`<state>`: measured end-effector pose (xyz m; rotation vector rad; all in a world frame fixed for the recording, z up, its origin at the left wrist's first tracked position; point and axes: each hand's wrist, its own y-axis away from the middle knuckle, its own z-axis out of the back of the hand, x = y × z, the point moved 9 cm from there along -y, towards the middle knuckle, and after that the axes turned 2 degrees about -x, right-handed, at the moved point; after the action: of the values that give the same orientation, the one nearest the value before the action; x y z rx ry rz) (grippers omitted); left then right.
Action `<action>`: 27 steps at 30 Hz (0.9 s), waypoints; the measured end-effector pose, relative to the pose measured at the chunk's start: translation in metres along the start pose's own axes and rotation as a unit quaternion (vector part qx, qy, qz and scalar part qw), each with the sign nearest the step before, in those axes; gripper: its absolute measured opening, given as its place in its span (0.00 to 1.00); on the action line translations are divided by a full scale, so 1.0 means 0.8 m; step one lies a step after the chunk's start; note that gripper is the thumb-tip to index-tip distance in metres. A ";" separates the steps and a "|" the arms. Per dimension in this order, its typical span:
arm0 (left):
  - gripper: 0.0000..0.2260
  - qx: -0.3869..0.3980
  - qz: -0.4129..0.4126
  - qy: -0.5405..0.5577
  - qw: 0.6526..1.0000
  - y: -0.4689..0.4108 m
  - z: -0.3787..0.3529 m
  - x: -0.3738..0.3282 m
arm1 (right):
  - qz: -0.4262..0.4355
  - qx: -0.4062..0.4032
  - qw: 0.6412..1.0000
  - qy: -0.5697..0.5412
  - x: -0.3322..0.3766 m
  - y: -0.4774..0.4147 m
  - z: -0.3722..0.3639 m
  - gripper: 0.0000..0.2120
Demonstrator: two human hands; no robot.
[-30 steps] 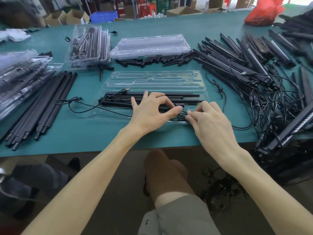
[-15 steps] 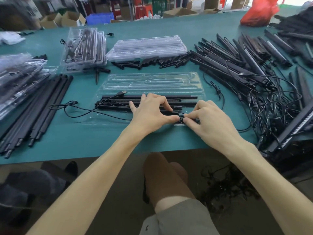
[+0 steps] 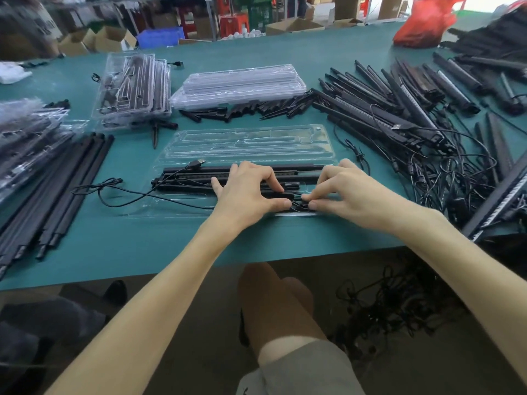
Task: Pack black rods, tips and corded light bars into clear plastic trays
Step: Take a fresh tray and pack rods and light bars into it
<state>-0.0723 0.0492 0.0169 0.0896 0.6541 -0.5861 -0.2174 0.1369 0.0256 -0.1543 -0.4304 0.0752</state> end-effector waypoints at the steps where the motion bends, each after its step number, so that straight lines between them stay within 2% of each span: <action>1: 0.11 0.001 -0.002 0.002 1.000 0.000 0.000 0.000 | 0.006 0.013 1.000 -0.001 -0.001 -0.004 0.000 0.09; 5: 0.11 -0.002 -0.010 -0.008 1.000 0.004 0.000 -0.001 | 0.026 0.027 0.999 -0.001 -0.001 -0.013 -0.002 0.08; 10: 0.11 -0.009 -0.009 -0.005 1.000 0.003 0.000 -0.001 | 0.045 -0.015 0.999 0.001 0.004 -0.007 -0.001 0.06; 19: 0.12 -0.043 -0.031 -0.034 0.998 0.012 -0.001 -0.004 | 0.072 -0.066 0.988 0.122 0.023 0.005 0.001 0.09; 24: 0.11 -0.042 -0.001 -0.051 0.998 0.000 -0.012 -0.018 | 0.027 -0.057 0.986 0.156 0.012 -0.008 0.009 0.11; 27: 0.12 -0.048 0.002 -0.050 0.998 -0.003 -0.015 -0.017 | 0.000 -0.050 0.975 0.216 0.021 -0.005 0.006 0.13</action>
<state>-0.0892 0.0568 0.0157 -0.0277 0.5834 -0.5514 -0.2043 0.1351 0.0373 -0.2626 0.0011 0.0181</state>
